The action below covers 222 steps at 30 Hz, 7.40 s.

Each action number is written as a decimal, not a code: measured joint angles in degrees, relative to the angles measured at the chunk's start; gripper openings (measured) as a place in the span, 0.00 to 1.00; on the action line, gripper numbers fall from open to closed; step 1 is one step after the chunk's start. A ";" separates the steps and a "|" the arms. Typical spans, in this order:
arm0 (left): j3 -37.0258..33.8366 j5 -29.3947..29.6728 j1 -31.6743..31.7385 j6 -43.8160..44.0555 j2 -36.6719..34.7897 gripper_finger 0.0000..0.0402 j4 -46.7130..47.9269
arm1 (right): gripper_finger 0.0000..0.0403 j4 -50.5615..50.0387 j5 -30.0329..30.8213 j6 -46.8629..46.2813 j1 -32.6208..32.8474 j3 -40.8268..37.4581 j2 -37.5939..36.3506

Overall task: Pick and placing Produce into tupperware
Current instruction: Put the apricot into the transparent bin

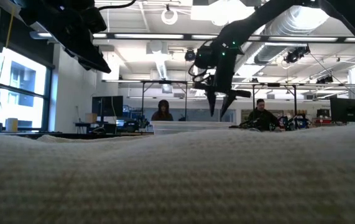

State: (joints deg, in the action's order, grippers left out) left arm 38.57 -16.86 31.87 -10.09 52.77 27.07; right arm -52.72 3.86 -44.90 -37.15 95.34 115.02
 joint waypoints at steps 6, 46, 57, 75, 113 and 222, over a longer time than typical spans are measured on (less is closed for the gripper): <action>-0.01 0.00 0.00 0.01 0.00 0.40 0.00 | 0.32 -3.48 2.51 -2.82 2.96 6.88 -0.07; -0.01 0.00 -0.01 0.01 0.00 0.40 0.00 | 0.33 7.92 3.92 -19.24 -4.27 -9.12 -0.11; -0.01 0.00 -0.01 0.01 0.00 0.40 0.00 | 0.37 10.82 0.85 -18.04 -5.96 -9.17 0.61; -0.01 0.00 0.00 0.01 0.00 0.40 0.01 | 0.51 12.11 5.72 -19.17 -5.49 -9.16 2.98; -0.01 0.00 -0.01 0.01 0.00 0.40 0.02 | 0.51 13.08 6.11 -20.87 -5.92 -6.61 8.44; -0.01 0.00 0.00 0.01 -0.02 0.40 0.00 | 0.32 1.26 -1.01 -13.06 26.17 2.29 8.04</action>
State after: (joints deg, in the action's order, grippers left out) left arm 38.57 -16.86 31.87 -10.09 52.75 27.07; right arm -51.46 2.85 -57.95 -10.98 97.62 123.07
